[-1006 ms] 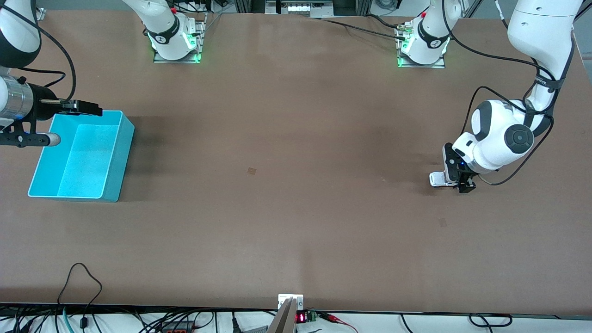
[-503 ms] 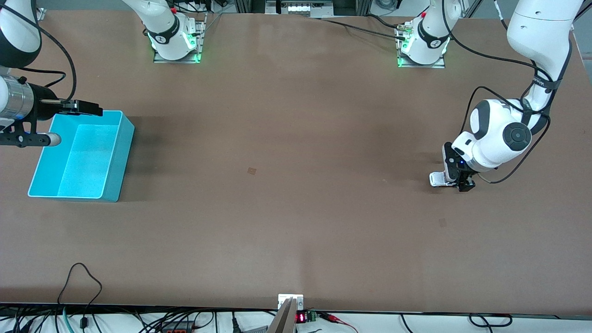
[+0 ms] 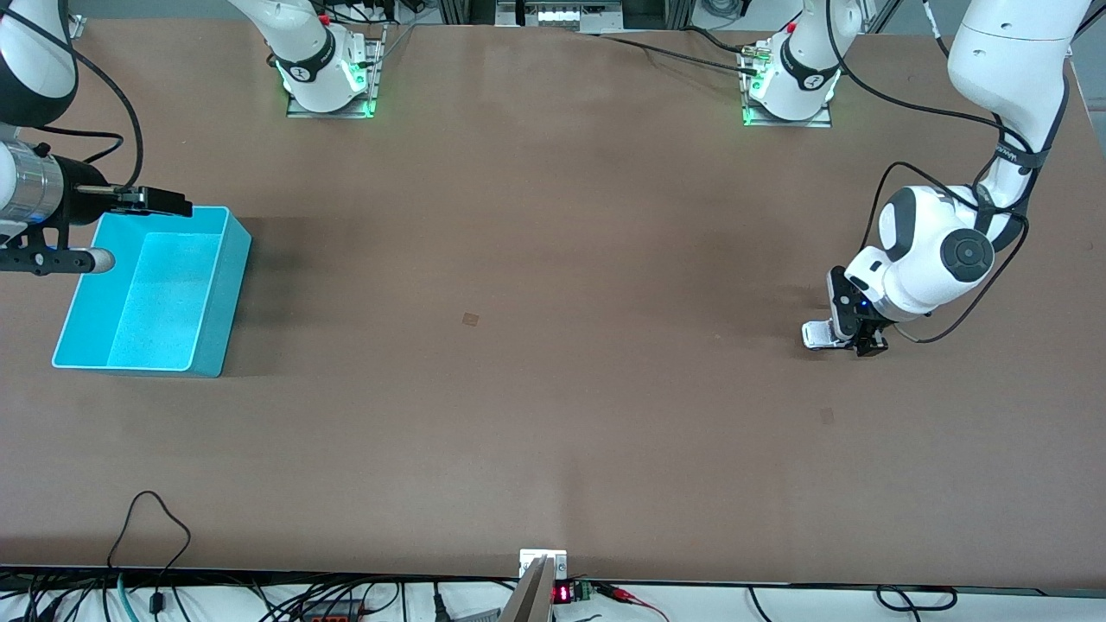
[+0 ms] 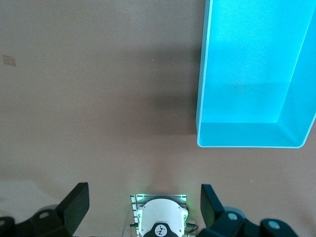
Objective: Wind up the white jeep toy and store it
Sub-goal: 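Close the left gripper on the jeep and press it down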
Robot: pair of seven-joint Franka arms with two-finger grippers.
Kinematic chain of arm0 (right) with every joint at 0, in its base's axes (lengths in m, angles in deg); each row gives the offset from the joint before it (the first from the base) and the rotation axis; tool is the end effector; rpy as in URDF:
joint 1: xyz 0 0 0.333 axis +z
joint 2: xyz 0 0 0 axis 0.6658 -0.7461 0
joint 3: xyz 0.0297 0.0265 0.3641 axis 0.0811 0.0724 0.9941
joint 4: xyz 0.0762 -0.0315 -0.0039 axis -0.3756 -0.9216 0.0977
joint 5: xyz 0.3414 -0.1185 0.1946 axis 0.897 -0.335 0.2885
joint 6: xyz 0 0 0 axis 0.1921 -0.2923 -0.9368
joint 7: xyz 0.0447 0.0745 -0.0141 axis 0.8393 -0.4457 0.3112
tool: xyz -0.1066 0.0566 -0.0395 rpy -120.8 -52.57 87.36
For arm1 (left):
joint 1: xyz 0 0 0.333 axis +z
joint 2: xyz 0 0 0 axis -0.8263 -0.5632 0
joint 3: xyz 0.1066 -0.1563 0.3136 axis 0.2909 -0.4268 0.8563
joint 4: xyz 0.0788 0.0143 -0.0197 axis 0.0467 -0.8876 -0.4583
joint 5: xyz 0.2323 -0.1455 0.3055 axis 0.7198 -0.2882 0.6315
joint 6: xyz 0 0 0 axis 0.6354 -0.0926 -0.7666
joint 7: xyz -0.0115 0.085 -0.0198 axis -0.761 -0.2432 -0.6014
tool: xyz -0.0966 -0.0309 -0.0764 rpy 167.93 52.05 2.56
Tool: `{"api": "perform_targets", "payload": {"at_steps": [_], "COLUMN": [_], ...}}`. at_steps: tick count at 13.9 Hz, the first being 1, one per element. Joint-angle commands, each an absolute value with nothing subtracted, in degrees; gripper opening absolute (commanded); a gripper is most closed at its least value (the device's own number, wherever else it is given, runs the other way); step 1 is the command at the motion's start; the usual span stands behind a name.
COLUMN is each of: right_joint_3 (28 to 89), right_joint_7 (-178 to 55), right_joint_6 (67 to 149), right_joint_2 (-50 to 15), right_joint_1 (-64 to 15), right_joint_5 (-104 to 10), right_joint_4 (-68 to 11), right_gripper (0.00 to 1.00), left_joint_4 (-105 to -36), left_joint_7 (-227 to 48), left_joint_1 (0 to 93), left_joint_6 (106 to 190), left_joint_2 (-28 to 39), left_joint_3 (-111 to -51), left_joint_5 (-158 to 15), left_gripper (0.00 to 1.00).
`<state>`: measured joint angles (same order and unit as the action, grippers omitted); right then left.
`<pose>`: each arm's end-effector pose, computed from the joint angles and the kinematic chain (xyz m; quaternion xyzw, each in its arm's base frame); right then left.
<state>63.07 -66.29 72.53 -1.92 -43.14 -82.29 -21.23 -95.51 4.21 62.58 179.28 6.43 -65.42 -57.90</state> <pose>0.5829 -0.0196 0.5473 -0.9845 0.0200 0.1733 0.0168 0.5881 0.0400 0.1993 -0.7268 0.6867 0.0130 0.0008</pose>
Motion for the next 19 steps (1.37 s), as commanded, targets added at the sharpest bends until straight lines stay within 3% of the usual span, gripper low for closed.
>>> {"api": "perform_targets", "payload": {"at_steps": [1, 4, 6, 19], "right_joint_3": [63.27, 63.35, 63.27, 63.27], "right_joint_7": [-66.18, -66.27, -66.27, -66.18], "right_joint_6": [71.48, 71.48, 71.39, 71.3], "right_joint_2": [-2.11, -2.11, -2.11, -2.11], "right_joint_1": [-43.33, -43.33, -43.33, -43.33], "right_joint_5": [-81.3, -81.38, -81.3, -81.3], "right_joint_4": [-20.55, -20.55, -20.55, -20.55], "right_gripper": [1.0, 1.0, 1.0, 1.0], "left_joint_4": [-95.9, -95.9, -95.81, -95.02], "left_joint_7": [5.42, 5.51, 5.69, 8.06], "left_joint_1": [63.02, 63.02, 63.02, 63.37], "left_joint_6": [179.85, 180.56, 180.56, 180.64], "left_joint_2": [5.97, 5.88, 5.96, 3.86], "left_joint_3": [-65.6, -65.6, -65.6, -65.6], "left_joint_5": [-57.23, -57.05, -56.7, -57.05], "left_gripper": [0.59, 0.38, 0.32, 0.11]}}
